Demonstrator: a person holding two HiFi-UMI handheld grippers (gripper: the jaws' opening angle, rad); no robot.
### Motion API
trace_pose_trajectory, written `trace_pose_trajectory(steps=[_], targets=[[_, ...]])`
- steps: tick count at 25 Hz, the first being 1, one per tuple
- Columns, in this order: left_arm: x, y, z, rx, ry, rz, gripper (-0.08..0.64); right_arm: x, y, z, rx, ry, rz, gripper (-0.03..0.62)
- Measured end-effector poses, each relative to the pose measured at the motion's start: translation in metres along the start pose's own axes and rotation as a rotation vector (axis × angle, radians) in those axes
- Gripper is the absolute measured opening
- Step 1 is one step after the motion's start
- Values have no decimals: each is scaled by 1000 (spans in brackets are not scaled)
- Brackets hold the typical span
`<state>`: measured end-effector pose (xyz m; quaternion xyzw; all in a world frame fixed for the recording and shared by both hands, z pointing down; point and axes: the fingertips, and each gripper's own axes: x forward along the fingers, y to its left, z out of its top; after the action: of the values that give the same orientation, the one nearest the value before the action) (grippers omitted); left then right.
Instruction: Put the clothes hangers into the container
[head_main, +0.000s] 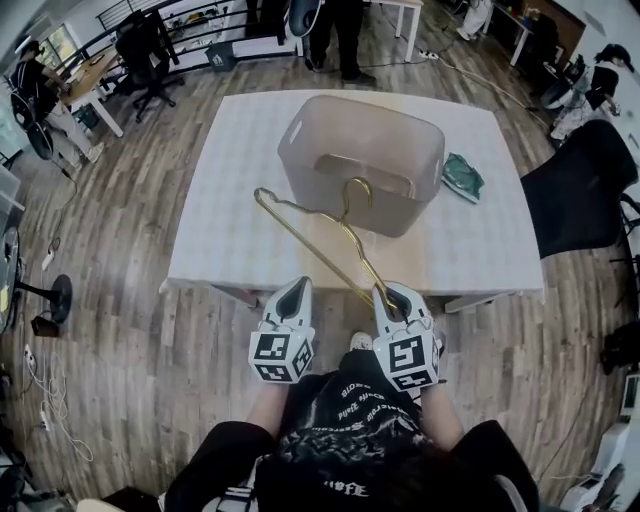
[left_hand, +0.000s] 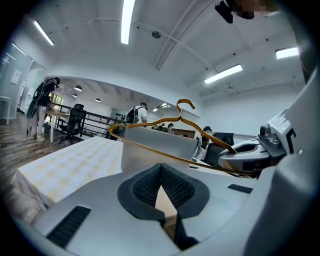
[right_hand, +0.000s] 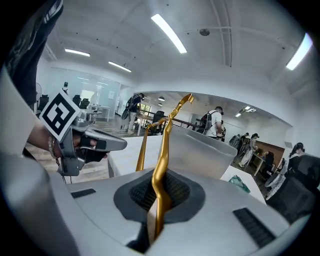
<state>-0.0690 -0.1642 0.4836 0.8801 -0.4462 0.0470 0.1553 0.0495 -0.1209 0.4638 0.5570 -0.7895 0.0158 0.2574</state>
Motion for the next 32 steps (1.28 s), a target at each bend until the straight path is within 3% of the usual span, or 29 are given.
trace_pose_trajectory(steps=[13,22,32], targets=[[106,-24,31,-11,-70,94,20,27,-152,50,3,-116,87,8],[125,-17,28,-22,-50,135,20,55,-229,55,-84,-10,67,8],[136,17,40,-44,-35,153,20,93,-261,59,-153,137,92,8]])
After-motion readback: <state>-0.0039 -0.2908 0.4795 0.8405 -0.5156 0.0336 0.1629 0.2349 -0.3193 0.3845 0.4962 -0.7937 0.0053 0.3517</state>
